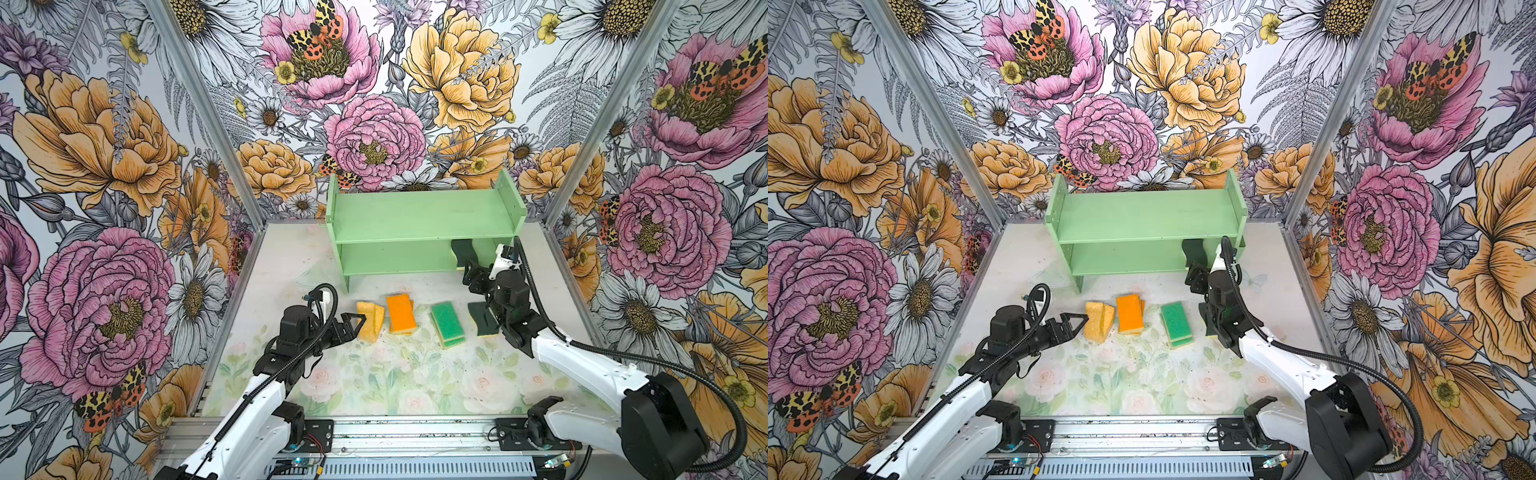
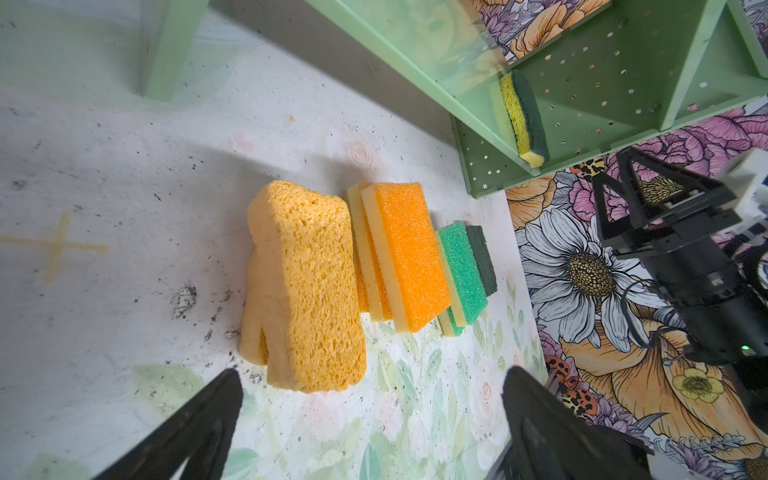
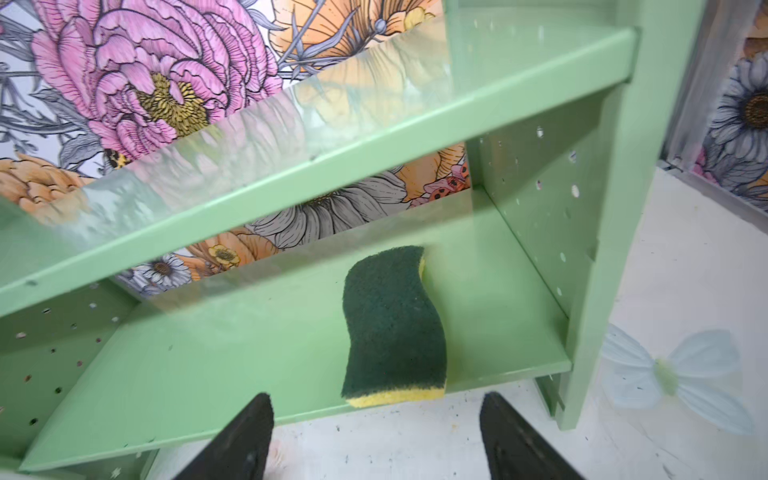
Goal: Place and organize the cleaning sponges onto the shelf
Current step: 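Lower the dark green scouring pad onto the lower shelf and open the right gripper, then withdraw the open right gripper out of the shelf toward the robot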
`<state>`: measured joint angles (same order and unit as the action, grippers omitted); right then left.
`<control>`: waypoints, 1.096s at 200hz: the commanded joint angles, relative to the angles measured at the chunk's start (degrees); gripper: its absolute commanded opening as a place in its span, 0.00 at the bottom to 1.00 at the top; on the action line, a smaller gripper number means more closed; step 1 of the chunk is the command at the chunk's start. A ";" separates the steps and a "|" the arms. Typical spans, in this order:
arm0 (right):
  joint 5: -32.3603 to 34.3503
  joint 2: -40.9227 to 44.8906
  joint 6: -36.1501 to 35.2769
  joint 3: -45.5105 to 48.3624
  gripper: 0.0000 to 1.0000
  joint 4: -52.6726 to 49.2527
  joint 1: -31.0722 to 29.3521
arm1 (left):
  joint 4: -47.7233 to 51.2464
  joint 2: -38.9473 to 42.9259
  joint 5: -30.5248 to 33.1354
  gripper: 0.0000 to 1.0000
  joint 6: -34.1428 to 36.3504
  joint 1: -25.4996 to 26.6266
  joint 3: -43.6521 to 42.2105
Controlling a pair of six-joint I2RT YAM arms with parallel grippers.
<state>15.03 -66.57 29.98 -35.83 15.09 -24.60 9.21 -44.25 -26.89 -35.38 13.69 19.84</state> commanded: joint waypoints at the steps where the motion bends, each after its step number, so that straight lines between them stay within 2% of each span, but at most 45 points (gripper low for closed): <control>1: -11.40 1.22 -0.25 -2.15 0.81 -5.93 1.48 | -0.42 0.39 -0.70 0.99 1.44 -0.25 0.16; 21: -20.06 -0.29 0.05 -3.74 0.81 -6.57 2.78 | -0.58 0.48 -0.76 0.99 1.44 -0.25 -0.05; 36: -22.55 -1.46 0.31 -4.37 0.81 -6.33 2.98 | -0.68 0.57 -0.69 0.99 1.45 -0.29 -0.13; 81: -25.45 -2.09 2.13 -2.86 0.81 -2.47 4.24 | -1.21 0.48 -0.89 0.99 1.56 -0.25 -0.17; 143: -30.18 -3.15 3.15 -3.31 0.81 -4.15 5.77 | -1.07 1.53 -0.61 0.99 1.45 -0.25 -1.14; 219: -29.00 -5.92 3.27 -2.60 0.80 -0.80 5.97 | -0.86 1.38 -0.04 0.99 1.58 -0.25 -1.17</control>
<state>-13.80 -71.85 32.60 -38.44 10.98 -19.03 9.19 -43.20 -26.87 -35.38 13.69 19.07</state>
